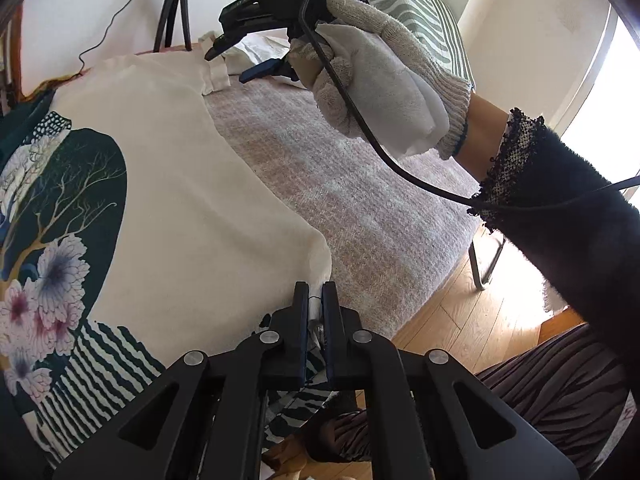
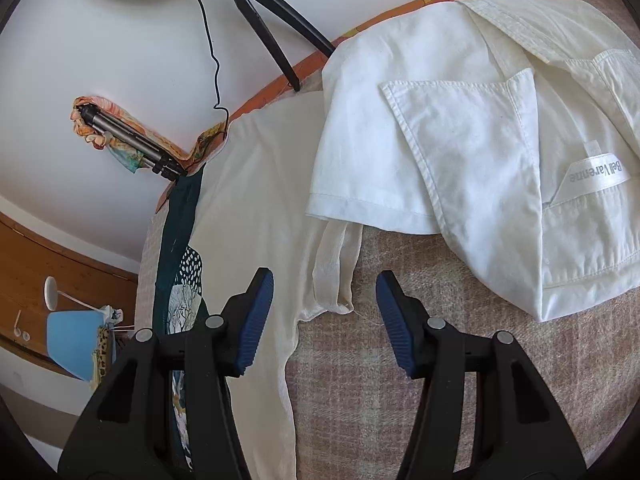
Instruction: Fold small clothes
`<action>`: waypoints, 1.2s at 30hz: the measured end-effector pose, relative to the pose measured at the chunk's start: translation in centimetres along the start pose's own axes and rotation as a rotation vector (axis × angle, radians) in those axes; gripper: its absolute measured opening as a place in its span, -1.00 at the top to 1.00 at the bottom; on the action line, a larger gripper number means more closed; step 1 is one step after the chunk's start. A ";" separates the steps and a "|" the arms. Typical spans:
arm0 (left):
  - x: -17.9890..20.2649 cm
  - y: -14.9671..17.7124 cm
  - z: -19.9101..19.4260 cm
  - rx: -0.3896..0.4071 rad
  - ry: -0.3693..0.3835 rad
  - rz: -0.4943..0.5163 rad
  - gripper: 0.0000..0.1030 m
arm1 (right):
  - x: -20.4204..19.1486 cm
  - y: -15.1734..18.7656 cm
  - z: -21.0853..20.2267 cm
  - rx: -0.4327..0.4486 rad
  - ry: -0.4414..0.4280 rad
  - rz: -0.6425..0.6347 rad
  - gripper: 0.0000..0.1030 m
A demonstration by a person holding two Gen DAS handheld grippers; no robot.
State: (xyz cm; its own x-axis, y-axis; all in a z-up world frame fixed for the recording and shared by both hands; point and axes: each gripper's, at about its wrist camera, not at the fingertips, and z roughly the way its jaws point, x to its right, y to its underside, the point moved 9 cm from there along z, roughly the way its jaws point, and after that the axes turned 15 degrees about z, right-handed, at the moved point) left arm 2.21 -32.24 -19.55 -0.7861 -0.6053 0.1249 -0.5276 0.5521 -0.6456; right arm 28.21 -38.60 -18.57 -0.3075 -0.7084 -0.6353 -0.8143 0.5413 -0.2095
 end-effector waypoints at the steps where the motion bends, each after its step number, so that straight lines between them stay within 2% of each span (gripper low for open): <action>1: -0.3 0.1 -0.3 0.006 0.004 -0.019 0.90 | 0.1 0.0 0.5 0.002 0.022 -0.005 -0.09; 3: -0.9 0.3 -0.7 0.024 0.007 -0.056 0.90 | 0.1 -0.1 1.0 0.019 0.037 -0.016 0.00; 4: -1.1 0.3 -0.9 0.031 0.010 -0.071 0.90 | -0.1 -0.1 1.1 0.016 0.048 -0.026 0.18; 5: -1.3 0.4 -1.0 0.038 0.014 -0.084 0.90 | -0.2 0.0 1.3 0.008 0.048 -0.027 0.52; 6: -1.4 0.4 -1.1 0.044 0.018 -0.091 0.90 | -0.2 -0.1 1.6 -0.007 0.039 -0.016 0.74; 7: -1.3 0.4 -1.2 0.048 0.019 -0.093 0.91 | -0.2 -0.1 1.7 -0.013 0.035 -0.005 0.82; 15: -1.7 0.2 -3.3 0.108 0.032 -0.114 0.92 | -2.6 -0.8 0.7 0.034 0.051 0.012 0.89; 22: -3.5 1.1 -5.0 0.144 0.024 -0.145 0.92 | -8.4 -0.7 -1.2 0.075 0.023 -0.050 0.90; 27: -5.1 2.3 -6.2 0.163 0.006 -0.180 0.92 | -12.8 0.6 0.5 0.079 0.097 -0.145 0.90; 29: -5.7 2.7 -6.3 0.165 0.007 -0.196 0.92 | -12.9 0.9 0.9 0.086 0.143 -0.149 0.90; 30: -6.1 3.1 -6.5 0.166 0.007 -0.204 0.92 | -12.3 0.8 0.7 0.111 0.192 -0.150 0.90; 31: -6.3 3.1 -6.5 0.168 0.012 -0.210 0.92 | -11.5 0.6 0.4 0.130 0.239 -0.154 0.84; 33: -6.4 3.1 -6.6 0.174 0.018 -0.208 0.92 | -9.4 0.1 -0.2 0.144 0.293 -0.134 0.37; 34: -6.2 3.0 -6.5 0.174 0.020 -0.202 0.92 | -8.3 -0.3 -0.5 0.152 0.306 -0.110 -0.16; 35: -6.0 3.2 -6.5 0.171 0.024 -0.196 0.92 | -7.5 -0.6 -0.7 0.162 0.306 -0.088 -0.36; 36: -5.8 3.3 -6.4 0.170 0.028 -0.193 0.92 | -7.1 -0.8 -0.7 0.157 0.296 -0.076 -0.36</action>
State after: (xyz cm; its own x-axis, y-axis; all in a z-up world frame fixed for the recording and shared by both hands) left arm 2.95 -23.19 -17.59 -0.6861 -0.6727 0.2769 -0.6087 0.3223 -0.7250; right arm 30.66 -34.33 -13.42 -0.3973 -0.8374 -0.3754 -0.7615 0.5291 -0.3743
